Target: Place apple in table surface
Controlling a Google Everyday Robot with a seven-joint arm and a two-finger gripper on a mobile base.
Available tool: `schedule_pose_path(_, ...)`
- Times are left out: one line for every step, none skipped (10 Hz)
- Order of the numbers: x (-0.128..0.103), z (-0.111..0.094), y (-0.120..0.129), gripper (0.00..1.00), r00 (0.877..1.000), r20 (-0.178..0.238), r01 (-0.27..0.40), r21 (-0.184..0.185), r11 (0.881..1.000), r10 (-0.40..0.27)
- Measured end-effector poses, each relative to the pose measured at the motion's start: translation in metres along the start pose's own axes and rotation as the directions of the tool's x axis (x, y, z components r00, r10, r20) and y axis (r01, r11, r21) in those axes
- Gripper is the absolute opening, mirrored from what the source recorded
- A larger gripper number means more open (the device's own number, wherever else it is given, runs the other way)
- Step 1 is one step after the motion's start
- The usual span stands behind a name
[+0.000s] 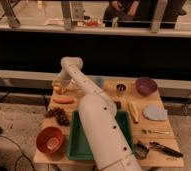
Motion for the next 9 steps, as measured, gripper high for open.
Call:
schedule_pose_path(-0.0002, 0.0014, -0.0009, 0.39, 1.000, 0.002, 0.001, 0.000, 1.000, -0.001)
schedule_pose_path(-0.0005, 0.0022, -0.0019, 0.39, 1.000, 0.003, 0.000, 0.002, 1.000, 0.000)
schedule_pose_path(-0.0006, 0.0012, -0.0022, 0.39, 1.000, 0.003, 0.001, 0.003, 1.000, -0.001)
schedule_pose_path(-0.0009, 0.0002, -0.0020, 0.39, 1.000, 0.003, 0.003, 0.000, 1.000, -0.003)
schedule_pose_path(-0.0011, -0.0001, -0.0012, 0.39, 1.000, 0.003, 0.004, -0.003, 1.000, -0.004)
schedule_pose_path(-0.0009, 0.0000, -0.0003, 0.39, 1.000, 0.003, 0.004, -0.006, 1.000, -0.004)
schedule_pose_path(-0.0006, 0.0001, 0.0008, 0.39, 1.000, 0.002, 0.004, -0.010, 1.000, -0.004)
schedule_pose_path(-0.0014, -0.0004, 0.0015, 0.39, 1.000, 0.002, 0.004, -0.012, 1.000, -0.004)
schedule_pose_path(-0.0018, -0.0029, 0.0004, 0.39, 1.000, -0.007, 0.005, -0.006, 1.000, -0.005)
